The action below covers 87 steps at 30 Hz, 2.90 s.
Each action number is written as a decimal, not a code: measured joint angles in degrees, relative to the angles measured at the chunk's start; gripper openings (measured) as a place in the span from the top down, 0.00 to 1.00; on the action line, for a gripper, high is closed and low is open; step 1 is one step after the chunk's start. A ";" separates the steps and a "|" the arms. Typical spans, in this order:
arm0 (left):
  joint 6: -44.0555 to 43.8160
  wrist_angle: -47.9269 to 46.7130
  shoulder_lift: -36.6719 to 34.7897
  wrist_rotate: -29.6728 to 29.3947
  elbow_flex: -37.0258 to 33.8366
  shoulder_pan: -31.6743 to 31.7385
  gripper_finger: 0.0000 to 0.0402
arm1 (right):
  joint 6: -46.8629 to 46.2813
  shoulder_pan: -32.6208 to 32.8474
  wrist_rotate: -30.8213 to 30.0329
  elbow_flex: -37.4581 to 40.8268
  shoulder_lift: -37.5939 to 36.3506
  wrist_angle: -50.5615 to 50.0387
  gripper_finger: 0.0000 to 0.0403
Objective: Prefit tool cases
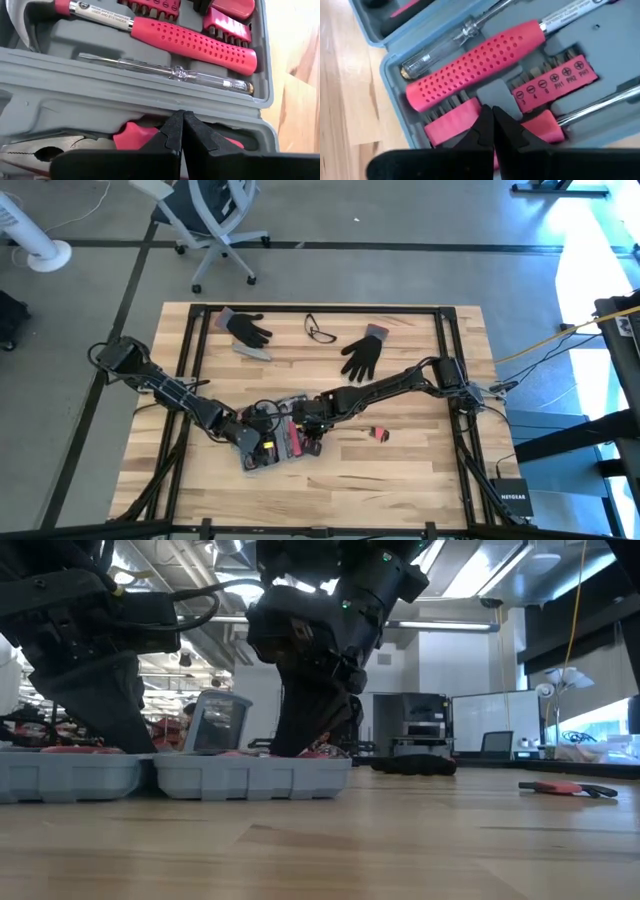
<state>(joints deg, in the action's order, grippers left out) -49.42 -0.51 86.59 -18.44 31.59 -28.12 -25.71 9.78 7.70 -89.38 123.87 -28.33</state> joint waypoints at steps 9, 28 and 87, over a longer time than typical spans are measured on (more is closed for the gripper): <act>-0.69 0.36 0.00 -0.15 0.00 0.00 1.00 | 1.92 -2.88 -0.71 -1.69 -2.16 -0.79 1.00; 0.05 1.20 0.02 -0.24 -0.04 0.02 1.00 | 1.51 -0.32 2.85 -1.79 -2.01 0.17 1.00; 0.96 -0.98 -2.19 -1.60 -0.11 2.24 1.00 | 8.06 -6.73 2.96 -1.82 -14.97 -26.56 1.00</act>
<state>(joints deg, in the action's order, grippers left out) -48.46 -1.50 84.40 -20.03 31.48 -25.88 -17.66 3.05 10.66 -91.21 108.91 -54.89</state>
